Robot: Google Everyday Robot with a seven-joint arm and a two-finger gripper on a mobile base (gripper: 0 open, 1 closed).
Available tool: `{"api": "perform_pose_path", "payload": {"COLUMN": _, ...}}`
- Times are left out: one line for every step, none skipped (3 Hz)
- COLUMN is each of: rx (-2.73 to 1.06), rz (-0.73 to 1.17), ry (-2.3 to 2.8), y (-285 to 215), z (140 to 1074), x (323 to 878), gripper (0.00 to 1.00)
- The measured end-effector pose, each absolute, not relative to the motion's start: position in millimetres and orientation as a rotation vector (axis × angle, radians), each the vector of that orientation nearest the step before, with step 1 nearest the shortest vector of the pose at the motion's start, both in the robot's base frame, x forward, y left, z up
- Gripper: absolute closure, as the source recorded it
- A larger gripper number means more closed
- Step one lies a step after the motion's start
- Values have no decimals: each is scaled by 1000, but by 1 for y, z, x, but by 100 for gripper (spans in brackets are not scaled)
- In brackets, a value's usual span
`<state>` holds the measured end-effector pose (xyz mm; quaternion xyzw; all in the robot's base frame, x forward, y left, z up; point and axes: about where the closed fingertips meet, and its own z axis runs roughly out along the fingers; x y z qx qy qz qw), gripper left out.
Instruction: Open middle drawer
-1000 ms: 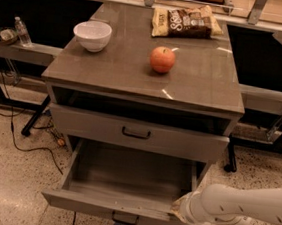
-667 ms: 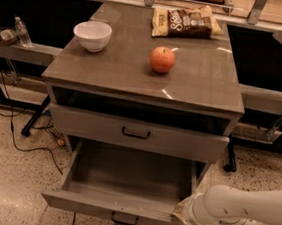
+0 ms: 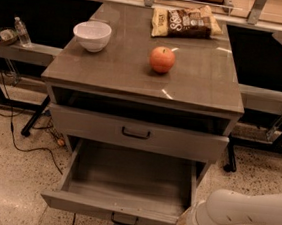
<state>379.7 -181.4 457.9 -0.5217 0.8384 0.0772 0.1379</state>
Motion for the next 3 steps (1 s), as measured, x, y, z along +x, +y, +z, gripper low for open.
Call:
{"api": "perform_pose_path", "payload": {"rx": -1556, "rz": 233, "ry": 2427, "y": -180, "z": 464, "x": 368, "gripper": 100}}
{"api": "perform_pose_path", "payload": {"rx": -1533, "rz": 220, "ry": 2368, "y": -177, "z": 485, "x": 383, "gripper": 100}}
{"api": "perform_pose_path", "payload": {"rx": -1494, "rz": 216, "ry": 2249, "y": -162, "z": 519, "x": 414, "gripper": 100}}
